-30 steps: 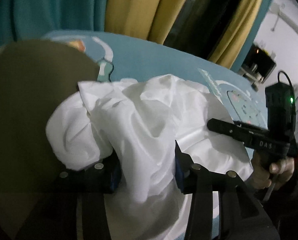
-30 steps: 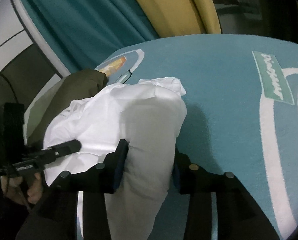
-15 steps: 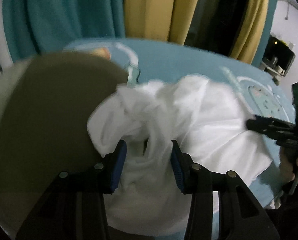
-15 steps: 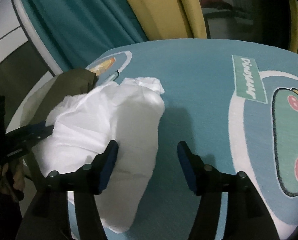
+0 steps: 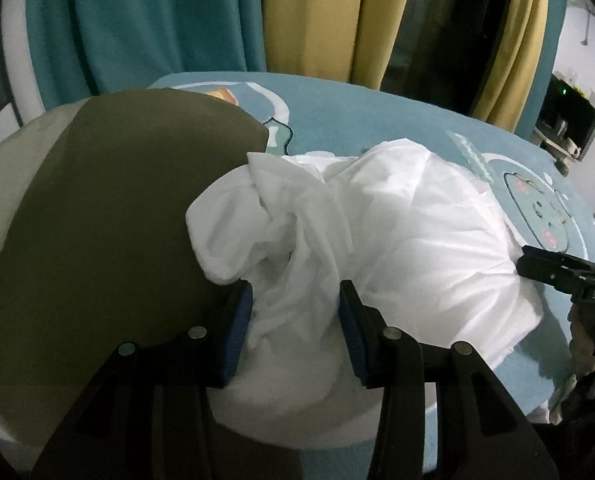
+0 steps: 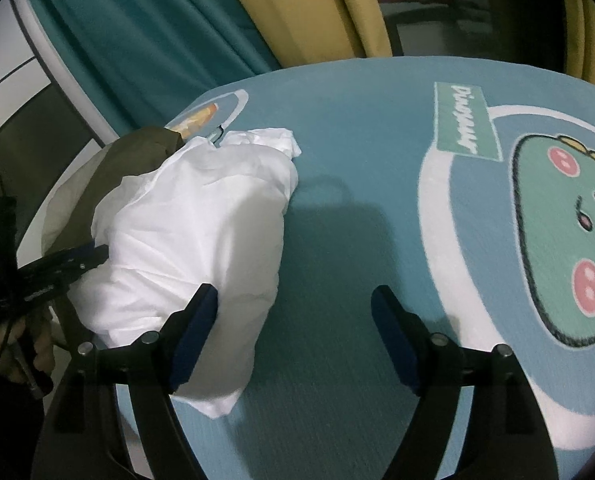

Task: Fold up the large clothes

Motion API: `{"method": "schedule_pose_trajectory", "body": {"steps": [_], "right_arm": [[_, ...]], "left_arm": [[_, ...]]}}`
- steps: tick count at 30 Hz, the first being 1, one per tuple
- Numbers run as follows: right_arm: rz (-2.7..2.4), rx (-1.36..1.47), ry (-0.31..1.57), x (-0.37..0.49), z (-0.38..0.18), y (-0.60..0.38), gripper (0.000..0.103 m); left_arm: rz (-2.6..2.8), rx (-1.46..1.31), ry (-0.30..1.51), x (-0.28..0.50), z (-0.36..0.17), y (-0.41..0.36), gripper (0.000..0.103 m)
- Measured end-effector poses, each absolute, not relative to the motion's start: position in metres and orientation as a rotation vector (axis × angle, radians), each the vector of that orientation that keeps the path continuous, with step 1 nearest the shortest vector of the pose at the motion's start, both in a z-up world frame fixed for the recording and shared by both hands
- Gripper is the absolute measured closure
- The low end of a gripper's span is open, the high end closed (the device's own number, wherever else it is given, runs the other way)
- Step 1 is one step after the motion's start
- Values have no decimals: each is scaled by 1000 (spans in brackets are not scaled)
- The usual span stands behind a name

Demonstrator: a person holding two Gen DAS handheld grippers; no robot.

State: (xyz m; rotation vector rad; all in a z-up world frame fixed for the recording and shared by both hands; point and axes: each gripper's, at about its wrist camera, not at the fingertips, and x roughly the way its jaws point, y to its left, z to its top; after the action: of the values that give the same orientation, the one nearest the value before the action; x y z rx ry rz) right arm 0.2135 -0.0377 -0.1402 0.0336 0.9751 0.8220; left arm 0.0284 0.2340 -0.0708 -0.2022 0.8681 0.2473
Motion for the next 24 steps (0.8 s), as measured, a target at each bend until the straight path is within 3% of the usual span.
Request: {"method": "schedule_pose_trajectory", "body": {"steps": [24], "right_arm": [[629,83,942,178,-134,-133,25]], "left_arm": [[263,-234,712,-28,-35,179,57]]}}
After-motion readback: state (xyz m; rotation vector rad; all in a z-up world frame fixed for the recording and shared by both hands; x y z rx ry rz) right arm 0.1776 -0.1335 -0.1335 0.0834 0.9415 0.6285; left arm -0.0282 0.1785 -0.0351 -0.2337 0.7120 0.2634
